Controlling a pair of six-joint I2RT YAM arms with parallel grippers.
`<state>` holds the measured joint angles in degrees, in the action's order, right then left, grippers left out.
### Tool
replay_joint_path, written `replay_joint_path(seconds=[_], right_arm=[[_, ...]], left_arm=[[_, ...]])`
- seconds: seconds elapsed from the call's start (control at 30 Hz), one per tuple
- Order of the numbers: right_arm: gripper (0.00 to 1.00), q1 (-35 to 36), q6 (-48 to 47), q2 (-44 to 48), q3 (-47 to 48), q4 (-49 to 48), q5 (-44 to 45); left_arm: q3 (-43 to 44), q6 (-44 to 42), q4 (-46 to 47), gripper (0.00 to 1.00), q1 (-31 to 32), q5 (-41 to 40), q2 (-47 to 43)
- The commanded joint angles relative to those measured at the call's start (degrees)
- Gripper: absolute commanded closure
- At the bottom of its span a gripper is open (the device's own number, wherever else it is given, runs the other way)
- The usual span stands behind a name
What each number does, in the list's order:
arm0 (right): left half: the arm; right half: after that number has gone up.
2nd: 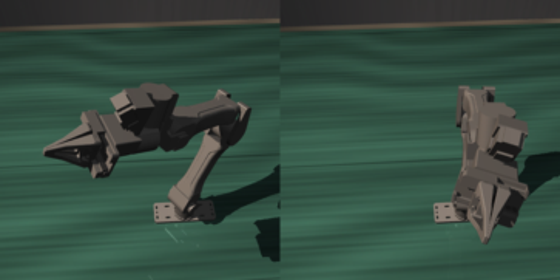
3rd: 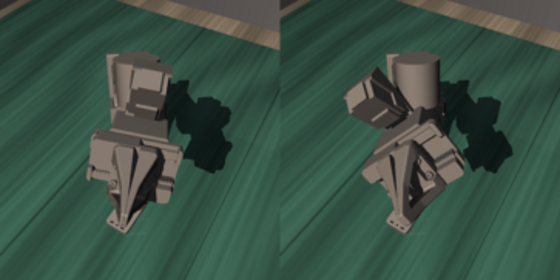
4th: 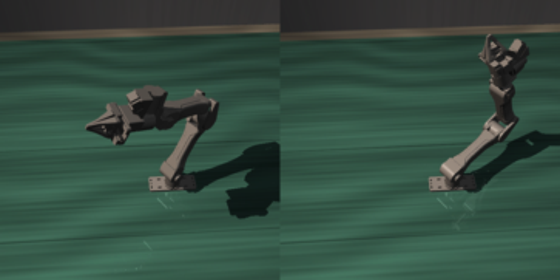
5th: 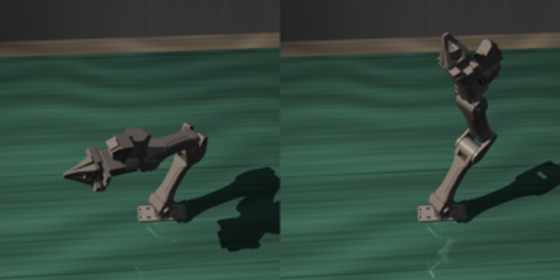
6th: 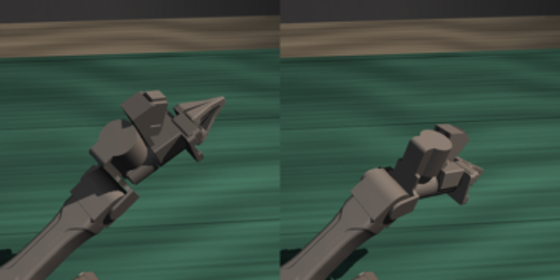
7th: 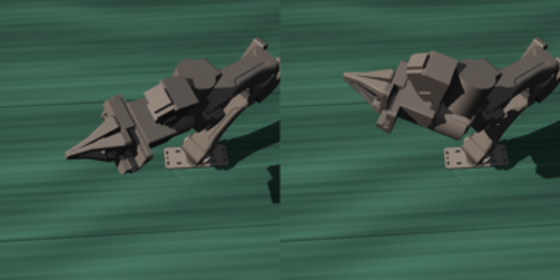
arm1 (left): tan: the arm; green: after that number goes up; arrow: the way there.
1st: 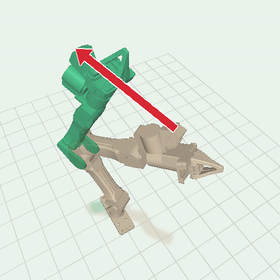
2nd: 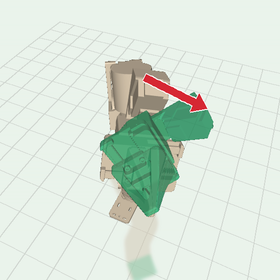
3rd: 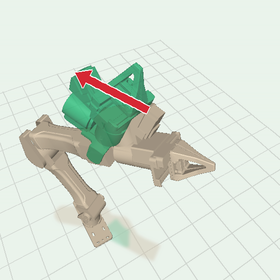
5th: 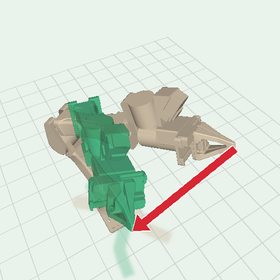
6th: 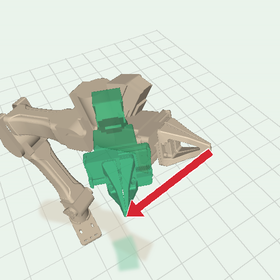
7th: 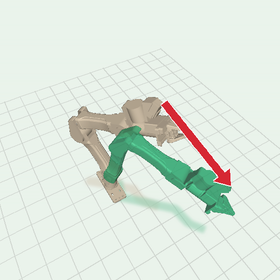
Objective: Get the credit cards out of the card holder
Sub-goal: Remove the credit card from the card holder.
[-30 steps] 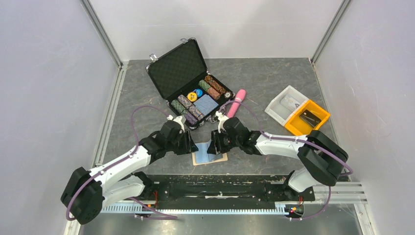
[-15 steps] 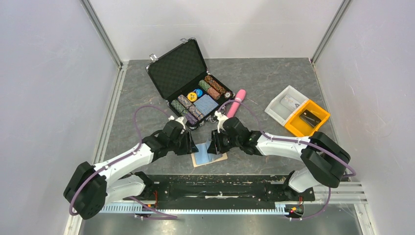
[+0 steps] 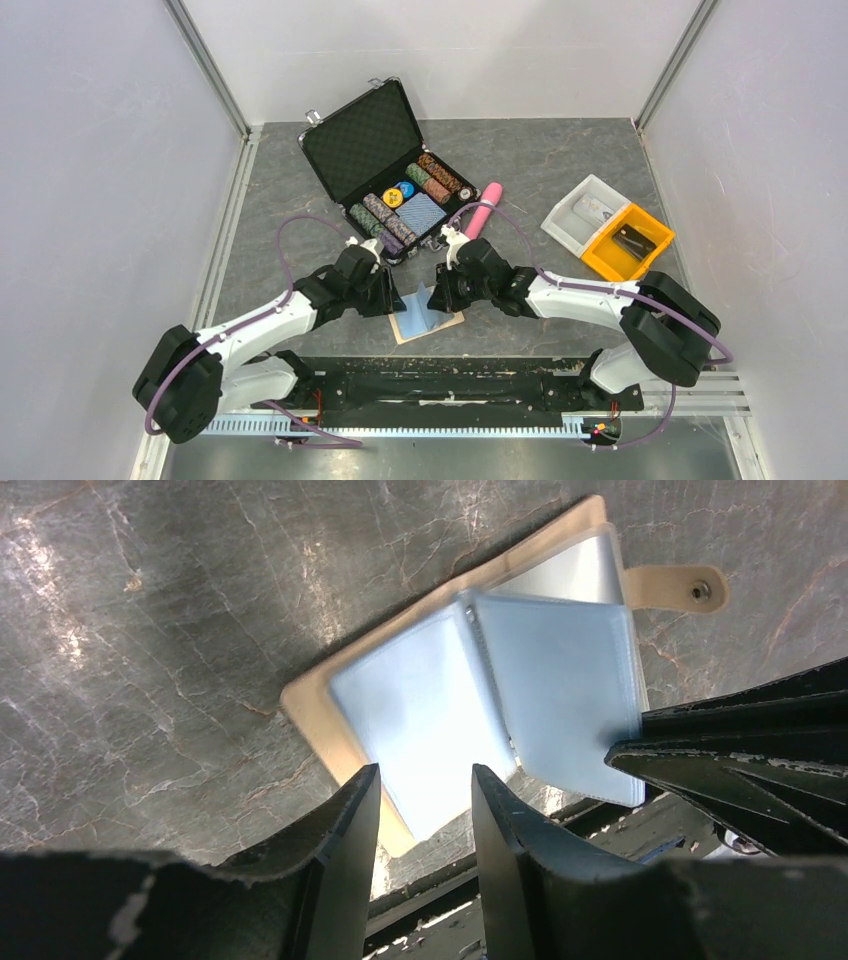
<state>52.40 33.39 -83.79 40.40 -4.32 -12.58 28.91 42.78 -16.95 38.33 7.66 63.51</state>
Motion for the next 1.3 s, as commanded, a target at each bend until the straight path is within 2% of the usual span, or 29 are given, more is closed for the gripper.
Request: replay_joint_path(seconds=[0.0,0.3,0.5,0.63,0.9,1.07,1.2,1.27], right_arm=[[0.89,0.2,-0.3,1.2,2.3,-0.1,1.4],[0.89,0.2,-0.8,1.2,2.4,0.2,1.9],[0.79,2.6,-2.5,0.1,4.3,3.7,5.0],[0.78,4.6,-3.3,-0.5,6.0,6.4,7.5],[0.73,6.2,-3.9,-1.1,7.6,7.7,8.6],[0.64,6.9,-3.9,-1.0,7.5,7.7,8.5],[0.67,7.0,-3.9,-0.3,7.3,7.7,8.9],[0.72,7.0,-3.9,0.0,7.3,7.7,9.0]], left_arm=[[0.0,0.6,2.8,0.55,-0.2,0.4,0.9],[-0.3,0.7,3.4,0.55,-0.2,0.5,2.2],[0.0,0.8,3.2,0.56,-0.2,0.4,2.2],[0.3,1.1,2.8,0.56,-0.2,0.4,1.8],[1.4,1.4,0.5,0.48,-0.3,-0.6,-0.3],[1.3,2.2,0.5,0.43,-0.4,-0.2,-1.1],[1.5,2.6,0.2,0.39,-0.4,-0.4,-2.0],[1.9,2.8,-0.2,0.36,-0.5,-0.5,-2.6]])
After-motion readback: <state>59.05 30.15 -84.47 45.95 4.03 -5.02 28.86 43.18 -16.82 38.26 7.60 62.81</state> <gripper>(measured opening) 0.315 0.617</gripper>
